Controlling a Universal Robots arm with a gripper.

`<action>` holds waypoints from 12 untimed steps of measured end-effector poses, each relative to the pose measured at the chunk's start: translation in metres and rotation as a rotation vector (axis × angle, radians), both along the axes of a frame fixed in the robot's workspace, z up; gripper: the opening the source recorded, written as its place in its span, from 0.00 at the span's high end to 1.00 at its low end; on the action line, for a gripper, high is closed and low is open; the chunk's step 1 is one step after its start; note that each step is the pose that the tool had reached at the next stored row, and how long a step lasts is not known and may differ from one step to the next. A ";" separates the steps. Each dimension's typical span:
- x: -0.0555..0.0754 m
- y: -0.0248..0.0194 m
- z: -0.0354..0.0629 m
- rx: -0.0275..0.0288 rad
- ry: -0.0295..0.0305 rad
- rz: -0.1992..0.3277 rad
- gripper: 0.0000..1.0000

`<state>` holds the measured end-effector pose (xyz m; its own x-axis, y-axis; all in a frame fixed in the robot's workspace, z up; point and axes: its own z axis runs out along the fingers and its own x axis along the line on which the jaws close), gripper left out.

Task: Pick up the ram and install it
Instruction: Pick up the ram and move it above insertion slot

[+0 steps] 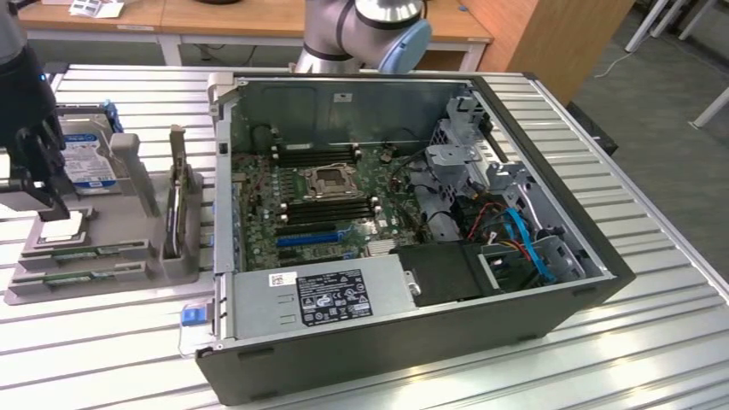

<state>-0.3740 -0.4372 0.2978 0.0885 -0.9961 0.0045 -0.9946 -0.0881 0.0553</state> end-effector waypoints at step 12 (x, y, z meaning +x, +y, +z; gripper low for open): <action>0.000 -0.0143 -0.0219 0.0001 -0.0001 -0.026 0.56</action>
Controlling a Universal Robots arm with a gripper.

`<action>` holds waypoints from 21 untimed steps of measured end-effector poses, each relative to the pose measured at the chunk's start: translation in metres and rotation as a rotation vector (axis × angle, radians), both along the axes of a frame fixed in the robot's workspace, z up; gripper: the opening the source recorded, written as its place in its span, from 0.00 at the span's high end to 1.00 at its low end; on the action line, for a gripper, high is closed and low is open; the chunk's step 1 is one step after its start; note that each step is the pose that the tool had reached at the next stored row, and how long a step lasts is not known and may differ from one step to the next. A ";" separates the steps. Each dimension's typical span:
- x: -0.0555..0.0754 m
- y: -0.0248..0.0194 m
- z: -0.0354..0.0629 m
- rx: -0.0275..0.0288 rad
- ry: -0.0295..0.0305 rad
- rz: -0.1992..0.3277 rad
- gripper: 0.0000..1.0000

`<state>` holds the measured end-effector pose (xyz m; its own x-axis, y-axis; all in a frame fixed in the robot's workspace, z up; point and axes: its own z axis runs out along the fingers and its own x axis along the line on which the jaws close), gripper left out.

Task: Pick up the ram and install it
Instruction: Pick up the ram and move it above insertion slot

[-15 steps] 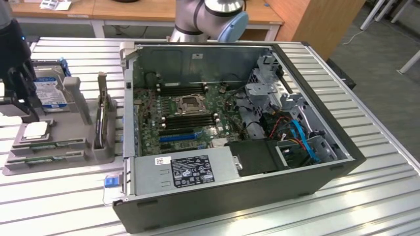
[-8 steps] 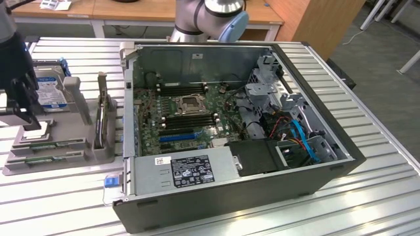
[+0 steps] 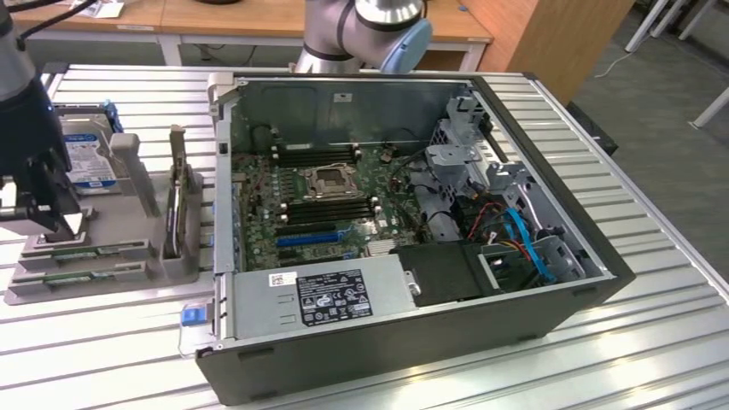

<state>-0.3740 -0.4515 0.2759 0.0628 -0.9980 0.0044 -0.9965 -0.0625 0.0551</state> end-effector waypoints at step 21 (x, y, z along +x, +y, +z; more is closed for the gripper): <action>-0.003 -0.0084 -0.0382 0.0000 0.0001 -0.049 0.56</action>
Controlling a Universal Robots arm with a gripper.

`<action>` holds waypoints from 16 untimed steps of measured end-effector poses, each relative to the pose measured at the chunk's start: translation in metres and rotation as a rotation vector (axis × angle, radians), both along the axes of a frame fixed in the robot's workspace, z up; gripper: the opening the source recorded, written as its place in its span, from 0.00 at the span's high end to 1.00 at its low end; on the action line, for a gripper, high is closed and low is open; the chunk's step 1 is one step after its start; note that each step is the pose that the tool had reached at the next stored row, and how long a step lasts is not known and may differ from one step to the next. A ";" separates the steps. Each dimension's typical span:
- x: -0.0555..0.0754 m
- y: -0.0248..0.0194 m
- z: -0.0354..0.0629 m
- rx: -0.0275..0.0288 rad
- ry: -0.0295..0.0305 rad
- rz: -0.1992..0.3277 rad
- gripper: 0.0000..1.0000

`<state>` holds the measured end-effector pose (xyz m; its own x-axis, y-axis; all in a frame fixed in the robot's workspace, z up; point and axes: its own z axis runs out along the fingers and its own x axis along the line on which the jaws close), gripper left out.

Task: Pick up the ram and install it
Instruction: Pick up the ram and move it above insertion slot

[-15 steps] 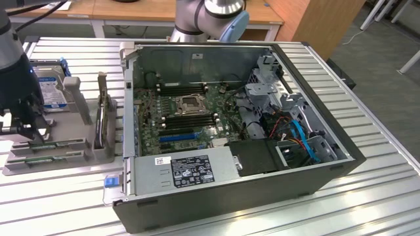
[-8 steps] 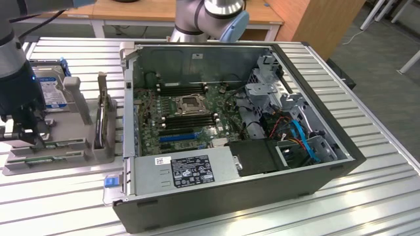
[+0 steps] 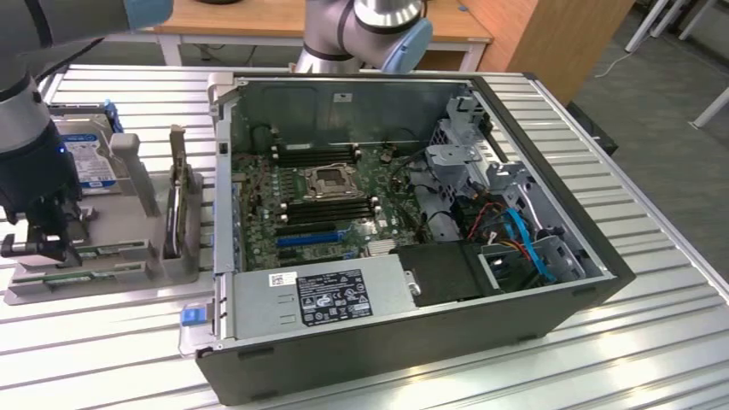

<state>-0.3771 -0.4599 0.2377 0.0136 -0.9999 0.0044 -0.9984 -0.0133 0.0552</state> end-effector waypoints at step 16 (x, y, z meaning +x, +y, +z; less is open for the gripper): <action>-0.002 -0.0043 -0.0292 0.0003 -0.0001 0.000 0.56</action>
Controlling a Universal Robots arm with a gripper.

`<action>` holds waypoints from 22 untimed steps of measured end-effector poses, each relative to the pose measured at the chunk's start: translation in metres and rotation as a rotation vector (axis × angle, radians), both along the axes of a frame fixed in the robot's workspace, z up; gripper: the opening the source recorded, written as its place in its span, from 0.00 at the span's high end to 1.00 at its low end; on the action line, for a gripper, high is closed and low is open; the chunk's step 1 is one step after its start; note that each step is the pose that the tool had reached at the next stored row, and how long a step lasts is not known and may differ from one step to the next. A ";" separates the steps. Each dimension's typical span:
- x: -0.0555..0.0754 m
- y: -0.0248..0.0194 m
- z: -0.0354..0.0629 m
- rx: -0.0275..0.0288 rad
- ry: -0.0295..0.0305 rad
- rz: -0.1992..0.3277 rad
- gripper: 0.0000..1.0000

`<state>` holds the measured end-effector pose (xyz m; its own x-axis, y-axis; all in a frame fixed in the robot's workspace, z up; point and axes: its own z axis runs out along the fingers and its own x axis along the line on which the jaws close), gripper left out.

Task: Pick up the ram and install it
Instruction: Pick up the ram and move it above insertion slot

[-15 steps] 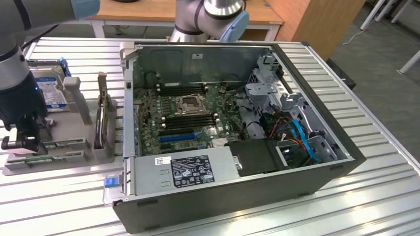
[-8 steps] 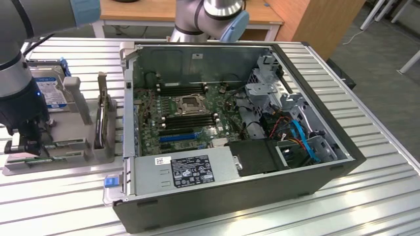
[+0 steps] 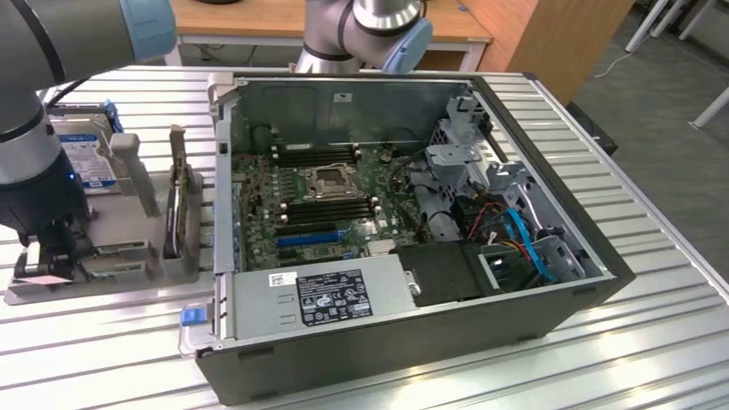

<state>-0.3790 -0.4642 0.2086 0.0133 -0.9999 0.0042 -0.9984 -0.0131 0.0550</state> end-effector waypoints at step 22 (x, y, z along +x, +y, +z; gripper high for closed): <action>0.000 -0.0020 -0.0182 0.0044 -0.0001 0.000 0.56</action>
<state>-0.3789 -0.4662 0.1904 0.0136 -0.9999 -0.0002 -0.9984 -0.0136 0.0548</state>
